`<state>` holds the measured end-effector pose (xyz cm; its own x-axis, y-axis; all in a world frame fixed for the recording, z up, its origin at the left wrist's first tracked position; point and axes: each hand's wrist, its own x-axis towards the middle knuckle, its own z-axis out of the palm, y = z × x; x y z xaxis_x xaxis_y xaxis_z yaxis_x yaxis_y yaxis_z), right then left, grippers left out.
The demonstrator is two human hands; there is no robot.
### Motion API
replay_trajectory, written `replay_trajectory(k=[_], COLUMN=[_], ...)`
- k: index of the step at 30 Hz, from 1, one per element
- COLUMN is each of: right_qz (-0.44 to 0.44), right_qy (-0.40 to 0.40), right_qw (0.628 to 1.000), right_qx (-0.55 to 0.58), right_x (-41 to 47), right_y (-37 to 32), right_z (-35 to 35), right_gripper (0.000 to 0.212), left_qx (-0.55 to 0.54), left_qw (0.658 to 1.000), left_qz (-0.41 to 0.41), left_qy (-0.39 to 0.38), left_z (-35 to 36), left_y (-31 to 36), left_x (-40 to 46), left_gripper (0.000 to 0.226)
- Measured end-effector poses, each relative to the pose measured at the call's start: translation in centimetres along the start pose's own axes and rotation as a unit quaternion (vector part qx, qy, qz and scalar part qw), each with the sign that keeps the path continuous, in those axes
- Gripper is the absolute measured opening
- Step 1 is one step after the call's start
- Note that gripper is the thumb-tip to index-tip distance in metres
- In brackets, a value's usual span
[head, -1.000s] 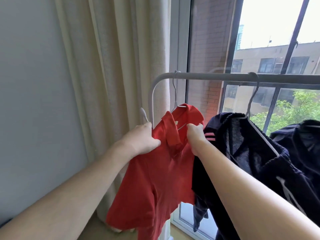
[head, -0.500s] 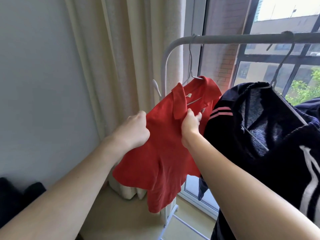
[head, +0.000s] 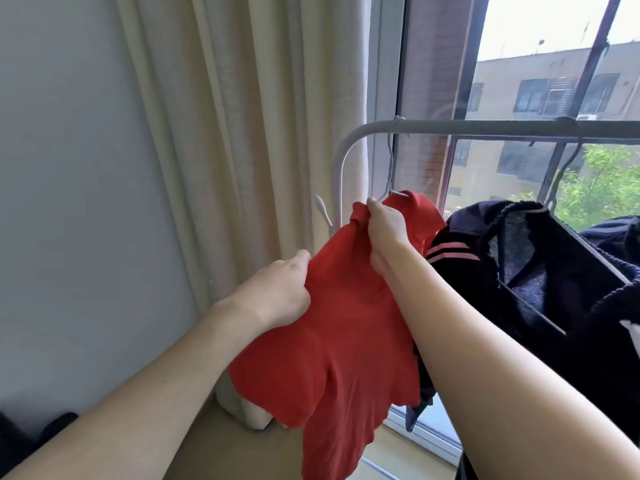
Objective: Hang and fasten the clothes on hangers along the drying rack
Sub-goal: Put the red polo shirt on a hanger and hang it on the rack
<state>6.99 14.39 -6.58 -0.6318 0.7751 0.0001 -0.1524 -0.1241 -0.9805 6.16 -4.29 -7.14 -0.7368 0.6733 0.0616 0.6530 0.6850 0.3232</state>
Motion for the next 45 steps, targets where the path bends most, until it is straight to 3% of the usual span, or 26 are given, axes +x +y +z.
replay_trajectory(k=[4, 7, 10, 15, 20, 24, 26, 30, 33, 38, 45], right_qz=[-0.014, -0.016, -0.019, -0.003, 0.026, 0.014, 0.014, 0.012, 0.009, 0.004, -0.017], right_qy=[0.017, 0.034, 0.027, 0.021, 0.042, 0.041, 0.035, 0.049, 0.049, 0.040, 0.036], right_qw=[0.999, 0.998, 0.995, 0.997, 0.998, 0.997, 0.997, 0.995, 0.993, 0.992, 0.989], right_qx=[-0.028, -0.059, -0.090, -0.079, -0.049, -0.057, -0.070, -0.082, -0.106, -0.120, -0.143], right_x=[0.5, 0.8, 1.0, 1.6, 1.9, 2.0, 1.9, 2.2, 2.7, 2.8, 3.0], right_y=[-0.9, -0.8, -1.0, -1.1, -1.3, -1.0, -1.0, -1.2, -1.1, -1.1, -0.9], right_z=[0.2, 0.2, 0.3, 0.6, -0.8, -0.7, -0.7, -1.0, -1.2, -1.3, -1.8], right_gripper=[0.027, 0.035, 0.035, 0.027, 0.032, 0.033, 0.034, 0.031, 0.034, 0.035, 0.031], left_qx=[-0.017, 0.100, 0.184, 0.222, 0.137, 0.071, 0.104, 0.194, 0.209, 0.192, 0.197], left_qw=[0.998, 0.979, 0.954, 0.947, 0.966, 0.984, 0.980, 0.952, 0.952, 0.962, 0.955], left_qz=[0.005, 0.060, 0.113, 0.136, 0.120, 0.090, 0.103, 0.146, 0.152, 0.146, 0.169], left_qy=[0.065, 0.167, 0.208, 0.190, 0.183, 0.133, 0.136, 0.185, 0.164, 0.130, 0.142], left_z=[-0.3, -0.5, -0.5, -0.6, -2.4, -1.5, -0.2, 1.9, 2.3, 2.2, 2.4], left_y=[-0.5, -0.5, -0.1, 0.9, -0.1, 0.7, 1.5, 2.5, 2.8, 2.7, 2.4], left_x=[-0.4, -1.2, -1.5, -1.5, -0.6, -0.7, -0.8, -0.1, 0.0, 0.7, 1.4], left_gripper=[0.013, 0.026, 0.019, 0.010, 0.012, 0.030, 0.035, 0.014, 0.004, 0.003, 0.020])
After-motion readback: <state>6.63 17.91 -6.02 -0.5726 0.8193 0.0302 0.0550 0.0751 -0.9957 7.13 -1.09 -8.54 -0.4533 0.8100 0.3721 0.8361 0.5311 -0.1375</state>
